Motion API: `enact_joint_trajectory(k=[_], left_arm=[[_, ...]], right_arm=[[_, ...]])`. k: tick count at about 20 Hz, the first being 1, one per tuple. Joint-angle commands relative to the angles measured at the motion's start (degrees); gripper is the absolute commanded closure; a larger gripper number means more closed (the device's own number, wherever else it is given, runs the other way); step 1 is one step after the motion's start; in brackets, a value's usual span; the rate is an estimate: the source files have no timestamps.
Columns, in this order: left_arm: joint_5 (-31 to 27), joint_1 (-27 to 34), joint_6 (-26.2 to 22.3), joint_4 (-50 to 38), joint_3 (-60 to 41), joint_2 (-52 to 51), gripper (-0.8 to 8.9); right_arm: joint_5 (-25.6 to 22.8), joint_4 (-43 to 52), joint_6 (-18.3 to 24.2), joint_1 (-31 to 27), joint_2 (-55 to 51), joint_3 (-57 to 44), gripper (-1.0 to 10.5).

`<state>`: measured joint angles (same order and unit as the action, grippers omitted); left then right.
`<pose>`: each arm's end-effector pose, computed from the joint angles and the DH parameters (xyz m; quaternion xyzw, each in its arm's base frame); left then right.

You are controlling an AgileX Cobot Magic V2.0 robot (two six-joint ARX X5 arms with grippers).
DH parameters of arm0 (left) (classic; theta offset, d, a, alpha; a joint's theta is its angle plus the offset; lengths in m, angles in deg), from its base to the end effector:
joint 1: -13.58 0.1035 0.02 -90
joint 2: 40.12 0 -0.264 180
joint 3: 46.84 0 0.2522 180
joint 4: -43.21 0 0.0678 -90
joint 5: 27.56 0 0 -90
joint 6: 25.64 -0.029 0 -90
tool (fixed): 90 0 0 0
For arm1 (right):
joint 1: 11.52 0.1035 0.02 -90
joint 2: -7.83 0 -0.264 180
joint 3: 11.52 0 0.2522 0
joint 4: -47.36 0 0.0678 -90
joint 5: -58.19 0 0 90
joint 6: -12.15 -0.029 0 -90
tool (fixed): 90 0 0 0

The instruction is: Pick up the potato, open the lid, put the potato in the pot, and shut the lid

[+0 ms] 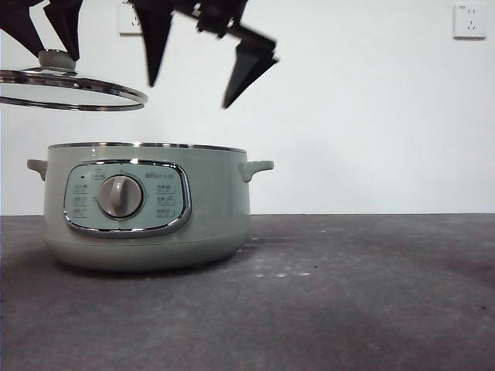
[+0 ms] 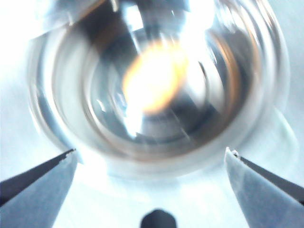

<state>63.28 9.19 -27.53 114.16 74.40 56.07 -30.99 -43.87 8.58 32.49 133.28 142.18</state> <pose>0.3433 -0.0268 0.4032 0.0272 0.3890 -0.0484 0.9196 0.3156 0.3055 0.3517 -0.1676 0.4956 0.3099 0.7939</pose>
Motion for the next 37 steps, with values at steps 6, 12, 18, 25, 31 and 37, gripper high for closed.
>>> enact_joint_trajectory(k=[6,12,18,25,31,37], left_arm=[[0.2,-5.6,1.9,-0.4,0.7,0.0,8.23],[0.2,-11.7,2.8,-0.2,0.7,1.6,8.23],[0.2,-17.2,3.0,0.7,0.7,6.1,8.23],[-2.0,-19.2,3.2,0.9,0.7,8.9,8.23],[-3.8,-18.7,2.7,2.2,0.7,9.1,8.23],[-3.5,-18.7,1.6,3.7,0.7,10.8,8.23]], right_arm=[[-1.5,-1.6,1.7,0.2,-17.1,-12.7,3.2],[-4.7,-0.6,2.5,0.2,-38.6,-38.5,3.2],[-4.9,8.6,2.1,0.2,-55.9,-56.6,3.2],[-6.6,7.1,0.6,0.2,-60.9,-58.7,3.2],[-6.6,7.1,0.5,0.2,-60.8,-58.7,3.2],[-6.6,6.9,-0.7,0.2,-60.8,-58.7,3.2]])
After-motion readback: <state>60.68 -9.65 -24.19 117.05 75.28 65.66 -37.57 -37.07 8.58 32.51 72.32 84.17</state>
